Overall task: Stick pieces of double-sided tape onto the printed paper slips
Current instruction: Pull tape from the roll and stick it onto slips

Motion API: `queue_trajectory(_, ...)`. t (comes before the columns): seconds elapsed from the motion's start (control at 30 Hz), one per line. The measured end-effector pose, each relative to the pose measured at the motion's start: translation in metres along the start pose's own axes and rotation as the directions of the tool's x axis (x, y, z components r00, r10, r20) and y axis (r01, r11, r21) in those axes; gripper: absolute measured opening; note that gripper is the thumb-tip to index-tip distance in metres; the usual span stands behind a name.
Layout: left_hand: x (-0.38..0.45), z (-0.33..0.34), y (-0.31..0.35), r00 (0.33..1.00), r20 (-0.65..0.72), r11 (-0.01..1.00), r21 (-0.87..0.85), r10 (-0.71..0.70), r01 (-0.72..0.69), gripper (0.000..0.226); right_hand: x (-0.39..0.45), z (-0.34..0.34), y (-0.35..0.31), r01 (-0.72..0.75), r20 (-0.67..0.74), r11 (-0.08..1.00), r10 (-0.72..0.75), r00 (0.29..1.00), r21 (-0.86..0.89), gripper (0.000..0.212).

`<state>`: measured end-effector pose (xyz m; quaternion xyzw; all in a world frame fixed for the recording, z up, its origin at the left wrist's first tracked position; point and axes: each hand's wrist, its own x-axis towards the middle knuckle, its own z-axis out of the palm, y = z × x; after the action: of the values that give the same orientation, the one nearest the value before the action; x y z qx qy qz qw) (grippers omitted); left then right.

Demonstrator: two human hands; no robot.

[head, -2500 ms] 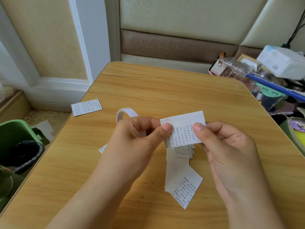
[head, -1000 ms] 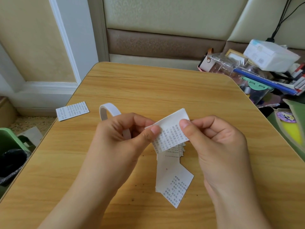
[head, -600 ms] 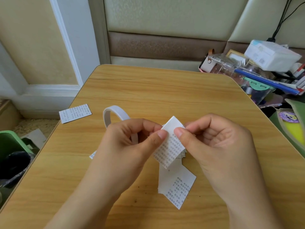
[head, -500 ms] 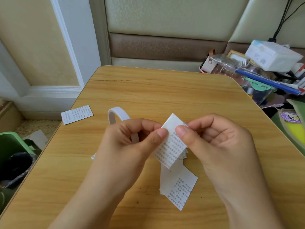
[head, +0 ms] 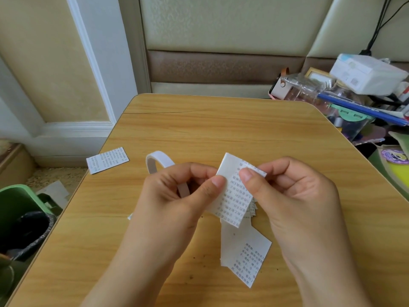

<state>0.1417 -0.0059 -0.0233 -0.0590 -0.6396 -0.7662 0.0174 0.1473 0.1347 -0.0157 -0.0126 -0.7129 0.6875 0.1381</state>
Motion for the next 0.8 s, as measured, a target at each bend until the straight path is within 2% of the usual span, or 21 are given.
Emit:
queue_trajectory(0.17,-0.0004,-0.0001,-0.0012,1.000,-0.002,0.999,0.048,0.011,-0.011,0.009,-0.0004,-0.0018,-0.0006,0.050,0.010,0.994,-0.049,0.999,-0.099,0.021)
queue_trajectory(0.5,-0.0003,0.0026,0.0007,0.997,-0.046,0.995,0.082,0.059,-0.055,0.010,-0.0017,0.0000,-0.0004,0.080,0.034,0.987,-0.076,0.997,-0.140,0.023)
queue_trajectory(0.67,-0.0016,0.0035,0.0023,0.997,-0.059,0.998,0.039,0.049,-0.047,0.012,-0.0022,0.0018,-0.0001,0.073,0.039,0.991,-0.069,0.997,-0.110,0.025)
queue_trajectory(0.8,-0.0004,0.0053,0.0027,0.993,-0.108,0.998,-0.050,0.038,-0.043,0.011,0.0002,0.0017,0.0025,-0.008,0.103,1.000,0.007,0.995,0.007,0.024)
